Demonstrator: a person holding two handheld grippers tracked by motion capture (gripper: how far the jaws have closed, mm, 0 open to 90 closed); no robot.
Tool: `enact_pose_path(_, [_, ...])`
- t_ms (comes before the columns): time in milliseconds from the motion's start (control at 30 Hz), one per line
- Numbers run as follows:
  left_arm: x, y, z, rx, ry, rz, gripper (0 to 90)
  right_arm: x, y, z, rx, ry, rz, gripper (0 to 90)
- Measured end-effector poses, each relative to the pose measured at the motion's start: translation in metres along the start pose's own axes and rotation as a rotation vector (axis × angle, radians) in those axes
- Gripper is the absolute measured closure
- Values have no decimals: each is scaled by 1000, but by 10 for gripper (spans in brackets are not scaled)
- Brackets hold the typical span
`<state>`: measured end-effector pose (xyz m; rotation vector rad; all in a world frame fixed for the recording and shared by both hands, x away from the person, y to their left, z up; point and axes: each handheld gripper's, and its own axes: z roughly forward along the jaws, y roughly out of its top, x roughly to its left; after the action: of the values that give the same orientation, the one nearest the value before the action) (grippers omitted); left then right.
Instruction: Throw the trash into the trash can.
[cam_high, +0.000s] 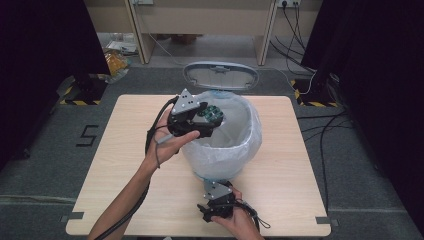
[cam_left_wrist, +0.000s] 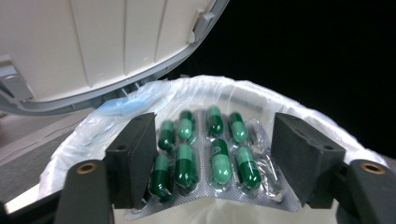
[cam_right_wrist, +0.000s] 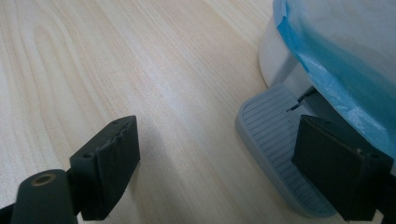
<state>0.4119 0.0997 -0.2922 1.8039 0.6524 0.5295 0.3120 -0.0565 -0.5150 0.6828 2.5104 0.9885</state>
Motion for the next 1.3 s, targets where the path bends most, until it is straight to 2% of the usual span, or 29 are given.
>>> enact_pose_path(33, [3,0,1,-1,-4,16,250,0,0,0,0,0,0,149])
enact_pose_path(67, [3,0,1,-4,-4,4,218,0,0,0,-1,0,0,149])
enact_pose_path(100, [4,-1,1,-2,-5,-8,213,0,0,0,0,0,0,149])
enact_pose_path(167, [5,-1,1,6,-1,3,197,0,0,0,0,0,0,149])
enact_pose_path(267, [5,-2,-1,14,2,13,197,0,0,0,2,-1,4,149])
enact_pose_path(333, [5,-2,-2,15,4,12,197,0,0,0,-2,-3,-10,149])
enact_pose_path(400, [6,-2,-4,18,4,18,199,1,0,0,3,0,10,149])
enact_pose_path(500, [7,-3,-9,25,9,7,199,0,0,0,-1,-2,-3,149])
enact_pose_path(533, [8,-3,-11,25,10,11,199,1,0,0,2,0,8,149])
enact_pose_path(800, [20,-14,-36,19,46,5,198,0,0,0,-2,-1,-2,149])
enact_pose_path(867, [24,-19,-41,16,56,-4,197,0,0,0,-1,-1,1,149])
enact_pose_path(900, [25,-22,-45,11,64,-59,196,0,0,0,0,-1,2,149])
enact_pose_path(933, [29,-25,-49,9,78,-68,196,0,0,0,-1,-1,1,148])
enact_pose_path(1033, [39,-32,-57,0,109,-78,197,0,0,0,-1,-1,1,149])
enact_pose_path(1300, [57,-48,-77,-17,155,-110,197,0,0,0,-1,0,4,148])
